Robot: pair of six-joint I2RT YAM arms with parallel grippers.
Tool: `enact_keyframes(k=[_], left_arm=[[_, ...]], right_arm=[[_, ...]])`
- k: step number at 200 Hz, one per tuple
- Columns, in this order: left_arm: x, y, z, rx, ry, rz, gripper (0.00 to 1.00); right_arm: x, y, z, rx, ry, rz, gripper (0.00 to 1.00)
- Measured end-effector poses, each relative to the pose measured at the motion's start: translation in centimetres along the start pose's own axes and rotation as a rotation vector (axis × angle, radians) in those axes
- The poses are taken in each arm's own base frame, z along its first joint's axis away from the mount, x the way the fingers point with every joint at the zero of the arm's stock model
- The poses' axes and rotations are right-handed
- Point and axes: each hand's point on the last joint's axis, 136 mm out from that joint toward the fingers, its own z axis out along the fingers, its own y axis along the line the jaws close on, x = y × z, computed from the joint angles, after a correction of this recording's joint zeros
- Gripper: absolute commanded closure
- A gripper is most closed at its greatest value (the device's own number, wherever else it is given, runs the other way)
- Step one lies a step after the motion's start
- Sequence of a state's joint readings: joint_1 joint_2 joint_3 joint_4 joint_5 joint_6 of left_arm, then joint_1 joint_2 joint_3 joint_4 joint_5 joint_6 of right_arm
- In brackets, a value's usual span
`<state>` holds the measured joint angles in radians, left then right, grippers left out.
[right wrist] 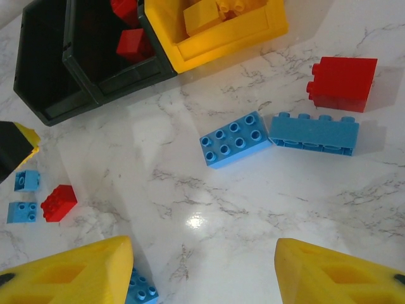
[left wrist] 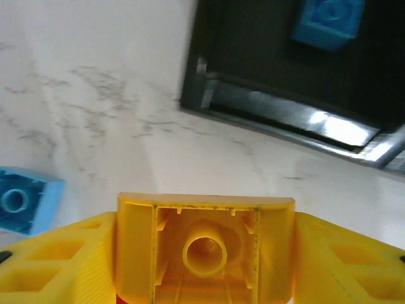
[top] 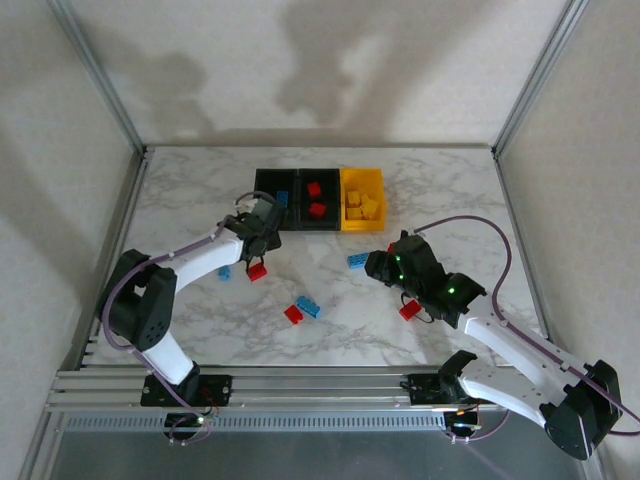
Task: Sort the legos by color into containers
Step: Place the lego in the container.
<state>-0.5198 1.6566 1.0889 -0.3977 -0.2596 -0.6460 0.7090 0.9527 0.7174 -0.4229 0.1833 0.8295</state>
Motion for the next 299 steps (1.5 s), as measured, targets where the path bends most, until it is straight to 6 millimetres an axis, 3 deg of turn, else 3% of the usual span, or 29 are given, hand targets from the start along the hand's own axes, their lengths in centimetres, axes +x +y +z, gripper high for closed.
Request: enact_keyframes(k=[56,117,163,239,273,299], left_arm=[[-2.7,-7.8,-3.0,0.164,-0.048,0.024,0.44],[-3.3,-17.0,-1.5,0.271,-0.025,0.086,0.44],[-4.9,-23.0,-0.7,0.356,-0.039,0.111,0.44],[-5.9,-27.7,1.8,0.407,-0.044,0.129,0.43],[-4.7,-27.9,3.2,0.404,-0.011,0.146,0.42],[-4.2,-27.9,3.8,0.398,0.000,0.154,0.32]], right_arm=[[-0.8,-0.2,-0.2,0.004,-0.017,0.015,0.39],[-1.7,-0.7,-1.9,-0.010,-0.059,0.053,0.39],[-1.0,-1.8,-2.7,0.004,-0.057,0.095,0.40],[0.2,-3.2,-2.6,0.030,-0.035,0.135,0.40],[0.4,-3.5,-2.9,0.025,-0.040,0.146,0.40],[0.5,-3.6,-2.7,0.033,-0.036,0.145,0.39]])
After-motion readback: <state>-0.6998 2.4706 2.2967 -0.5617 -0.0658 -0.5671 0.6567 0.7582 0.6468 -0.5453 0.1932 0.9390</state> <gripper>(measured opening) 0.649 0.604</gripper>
